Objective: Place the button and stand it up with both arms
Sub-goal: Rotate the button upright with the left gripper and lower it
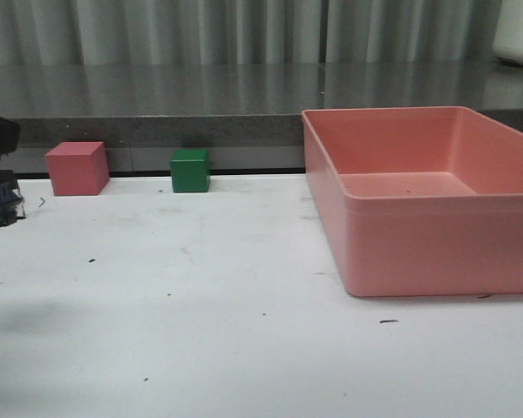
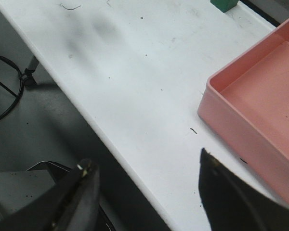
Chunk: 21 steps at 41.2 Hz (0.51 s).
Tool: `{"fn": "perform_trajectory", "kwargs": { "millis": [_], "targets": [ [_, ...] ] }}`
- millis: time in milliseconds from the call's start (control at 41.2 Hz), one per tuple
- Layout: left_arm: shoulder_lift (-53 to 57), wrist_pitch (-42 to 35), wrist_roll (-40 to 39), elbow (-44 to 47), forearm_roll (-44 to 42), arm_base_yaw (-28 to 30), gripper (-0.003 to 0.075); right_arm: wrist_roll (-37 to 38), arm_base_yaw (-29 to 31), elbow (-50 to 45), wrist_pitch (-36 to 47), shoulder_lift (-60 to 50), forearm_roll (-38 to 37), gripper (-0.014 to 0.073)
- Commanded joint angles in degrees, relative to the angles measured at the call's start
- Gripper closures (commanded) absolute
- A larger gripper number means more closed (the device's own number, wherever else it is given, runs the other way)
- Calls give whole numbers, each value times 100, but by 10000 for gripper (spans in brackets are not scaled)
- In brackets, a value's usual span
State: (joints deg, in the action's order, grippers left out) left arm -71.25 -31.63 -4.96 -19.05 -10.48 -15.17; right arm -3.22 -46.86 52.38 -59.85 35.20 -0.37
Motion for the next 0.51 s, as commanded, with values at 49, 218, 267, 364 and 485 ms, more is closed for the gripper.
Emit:
{"fn": "perform_trajectory", "kwargs": {
  "millis": [49, 218, 267, 364, 485],
  "targets": [
    [-349, -1423, -17, -7, 40, 165, 491, -40, 29, 148, 331, 10, -6, 123],
    [-1042, -2252, -17, -7, 40, 379, 491, -40, 29, 148, 331, 10, -6, 123],
    [-1235, -2518, -17, -7, 40, 407, 491, -40, 29, 148, 331, 10, -6, 123],
    [-1566, -2930, 32, -7, 51, 432, 491, -40, 29, 148, 331, 10, -6, 123],
    [-1888, -3315, 280, -7, 62, 432, 491, -40, 29, 148, 331, 10, -6, 123]
  ]
}}
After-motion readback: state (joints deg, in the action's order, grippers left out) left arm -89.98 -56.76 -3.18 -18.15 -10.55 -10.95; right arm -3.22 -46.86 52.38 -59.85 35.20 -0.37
